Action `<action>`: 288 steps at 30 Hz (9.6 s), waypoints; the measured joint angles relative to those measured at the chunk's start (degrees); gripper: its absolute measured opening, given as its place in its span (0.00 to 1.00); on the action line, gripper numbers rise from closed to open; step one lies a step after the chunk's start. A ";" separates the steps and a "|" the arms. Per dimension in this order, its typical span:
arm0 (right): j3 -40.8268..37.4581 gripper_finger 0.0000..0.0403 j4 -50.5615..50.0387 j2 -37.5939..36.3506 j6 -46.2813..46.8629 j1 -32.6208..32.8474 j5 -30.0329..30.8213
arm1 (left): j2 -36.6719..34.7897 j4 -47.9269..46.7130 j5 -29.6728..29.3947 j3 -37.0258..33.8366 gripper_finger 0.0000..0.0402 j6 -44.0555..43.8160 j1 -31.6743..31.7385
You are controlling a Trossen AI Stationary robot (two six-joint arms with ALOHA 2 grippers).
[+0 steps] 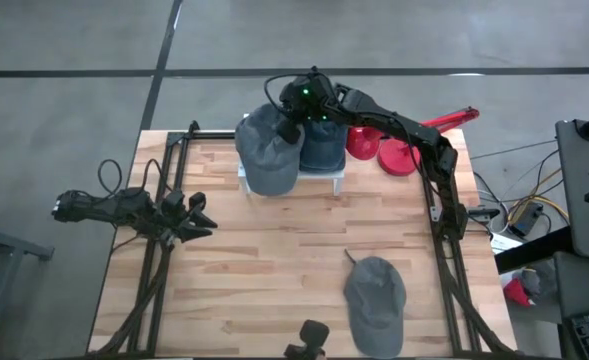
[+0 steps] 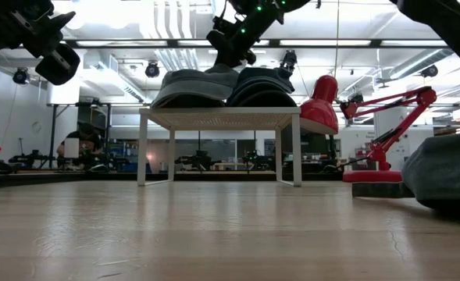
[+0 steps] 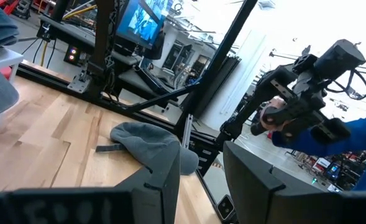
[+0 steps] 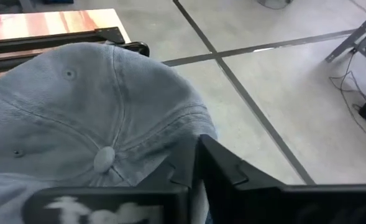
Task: Pick & Place hat
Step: Stack the top gray cap on top of the gray cap on the shelf, then stack the gray cap on top of the gray cap on the shelf
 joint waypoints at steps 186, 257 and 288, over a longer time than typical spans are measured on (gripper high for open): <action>-38.17 0.02 -9.73 -31.80 66.54 54.33 28.40 | 8.50 14.02 -5.77 -0.01 0.31 -3.65 -0.02; -30.84 0.02 29.18 -31.63 55.98 33.34 27.56 | 40.22 5.97 -33.19 36.90 0.31 47.59 -4.75; -30.86 0.02 30.42 -30.97 53.59 30.38 21.63 | 35.95 3.63 -42.95 37.64 0.31 42.50 -5.20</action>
